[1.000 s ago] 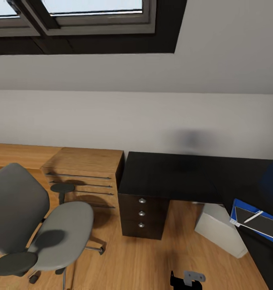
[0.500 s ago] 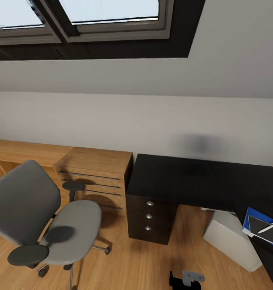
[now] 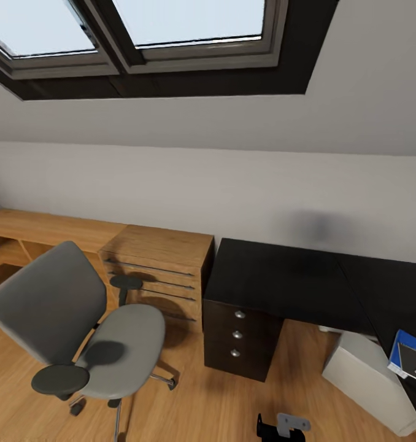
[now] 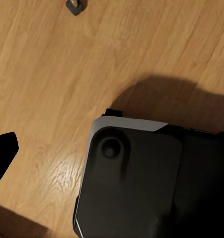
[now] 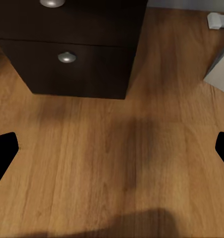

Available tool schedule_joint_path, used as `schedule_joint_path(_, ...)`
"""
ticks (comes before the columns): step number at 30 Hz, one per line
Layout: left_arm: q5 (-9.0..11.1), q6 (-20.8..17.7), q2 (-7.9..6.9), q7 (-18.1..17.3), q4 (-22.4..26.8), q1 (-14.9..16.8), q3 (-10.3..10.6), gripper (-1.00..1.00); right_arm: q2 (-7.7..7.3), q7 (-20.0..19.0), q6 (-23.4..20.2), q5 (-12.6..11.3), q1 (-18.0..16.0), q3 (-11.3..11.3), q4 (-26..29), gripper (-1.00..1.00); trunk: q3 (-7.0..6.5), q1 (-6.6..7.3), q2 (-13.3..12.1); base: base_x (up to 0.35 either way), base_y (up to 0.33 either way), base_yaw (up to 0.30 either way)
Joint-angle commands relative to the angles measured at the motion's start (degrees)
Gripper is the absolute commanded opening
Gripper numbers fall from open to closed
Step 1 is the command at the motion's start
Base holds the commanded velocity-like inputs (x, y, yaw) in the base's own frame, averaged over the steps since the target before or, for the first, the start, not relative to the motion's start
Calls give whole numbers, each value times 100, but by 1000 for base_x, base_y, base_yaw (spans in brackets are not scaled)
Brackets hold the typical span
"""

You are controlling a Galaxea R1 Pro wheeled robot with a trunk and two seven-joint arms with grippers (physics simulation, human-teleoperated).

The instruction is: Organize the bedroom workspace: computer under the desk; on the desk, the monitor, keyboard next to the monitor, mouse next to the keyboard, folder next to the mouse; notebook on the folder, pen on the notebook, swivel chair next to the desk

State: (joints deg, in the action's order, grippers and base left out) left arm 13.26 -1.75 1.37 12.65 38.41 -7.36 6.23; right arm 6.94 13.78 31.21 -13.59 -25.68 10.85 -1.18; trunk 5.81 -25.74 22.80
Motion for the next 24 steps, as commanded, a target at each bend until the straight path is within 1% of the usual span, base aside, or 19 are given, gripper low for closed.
schedule_joint_path(1, 54, -17, -5, 45, 17, -2, 28, 100, 3, 17, 23, -39, -7, 50, -13, 100, 3, -4, 11, 0, 0, 147)
schedule_joint_path(4, 54, 53, -5, 45, 15, -2, 30, 100, 3, 18, 25, -39, -7, 49, -14, 100, -20, -4, 11, 0, 0, 146)
schedule_joint_path(5, 54, 229, -5, 44, -31, -2, 32, 100, 5, 19, 25, -39, -7, 49, -14, 100, -28, -4, 11, 0, 0, 146)
schedule_joint_path(6, 54, 515, -5, 41, -161, -2, 32, 100, 3, 19, 25, -37, -7, 49, -14, 100, -35, -4, 11, 0, 0, 144)
schedule_joint_path(8, 51, 961, -5, 25, -329, -2, 35, 100, 2, 19, 26, -34, -7, 49, -14, 100, -51, -4, 11, 0, 0, 141)
schedule_joint_path(11, 53, 1282, 0, 14, -455, -2, 36, 100, 2, 19, 26, -31, -7, 49, -14, 100, -74, -4, 11, 0, 0, 139)
schedule_joint_path(16, 54, 1414, 1, 10, -530, -2, 37, 100, 1, 19, 27, -30, -7, 49, -14, 100, -114, -4, 11, -128, 75, 137)
schedule_joint_path(24, 54, 1425, 2, 9, -552, -2, 37, 100, 2, 19, 26, -34, -7, 49, -14, 100, -176, -4, 11, -280, 144, 136)
